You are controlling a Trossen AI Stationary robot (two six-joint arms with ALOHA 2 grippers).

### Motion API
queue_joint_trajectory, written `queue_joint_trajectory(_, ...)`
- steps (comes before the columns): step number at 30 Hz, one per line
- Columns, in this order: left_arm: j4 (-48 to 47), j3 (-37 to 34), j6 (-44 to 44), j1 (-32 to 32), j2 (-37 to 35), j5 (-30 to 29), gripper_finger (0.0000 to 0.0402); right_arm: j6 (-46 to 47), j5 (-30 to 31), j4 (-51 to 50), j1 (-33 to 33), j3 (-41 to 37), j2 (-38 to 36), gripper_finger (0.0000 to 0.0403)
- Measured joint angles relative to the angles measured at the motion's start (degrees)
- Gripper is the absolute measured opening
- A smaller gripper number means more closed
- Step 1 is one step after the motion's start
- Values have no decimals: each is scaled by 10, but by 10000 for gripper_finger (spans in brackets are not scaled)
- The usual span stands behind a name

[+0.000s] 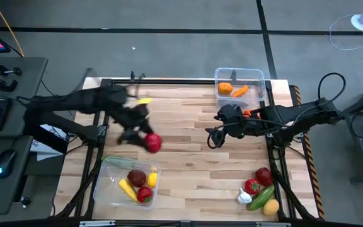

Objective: Sort produce into baskets
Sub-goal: Put the left red tomato into the bottom transparent bin

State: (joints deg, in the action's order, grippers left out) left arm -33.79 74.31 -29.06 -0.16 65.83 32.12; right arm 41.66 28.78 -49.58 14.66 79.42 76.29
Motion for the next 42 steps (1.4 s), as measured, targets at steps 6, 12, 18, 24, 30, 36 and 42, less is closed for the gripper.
queue_joint_trajectory(6,80,-9,-191,-112,-90,5,290,-18,-6,9,0,0,0,316)
queue_joint_trajectory(12,-44,-10,-334,-241,-108,-81,290,-30,-26,10,0,0,0,316)
queue_joint_trajectory(18,-259,-14,-382,-335,-75,-133,291,-32,-35,10,0,0,0,316)
queue_joint_trajectory(24,-307,-72,-356,-370,-51,-210,291,-32,-37,10,0,0,0,316)
queue_joint_trajectory(30,-303,-122,-331,-390,-26,-222,291,-31,-38,10,0,0,0,316)
queue_joint_trajectory(36,-298,-129,-351,-398,-3,-224,292,-30,-49,10,0,0,0,316)
queue_joint_trajectory(42,-290,-129,-336,-398,7,-226,292,-27,-50,10,0,0,0,316)
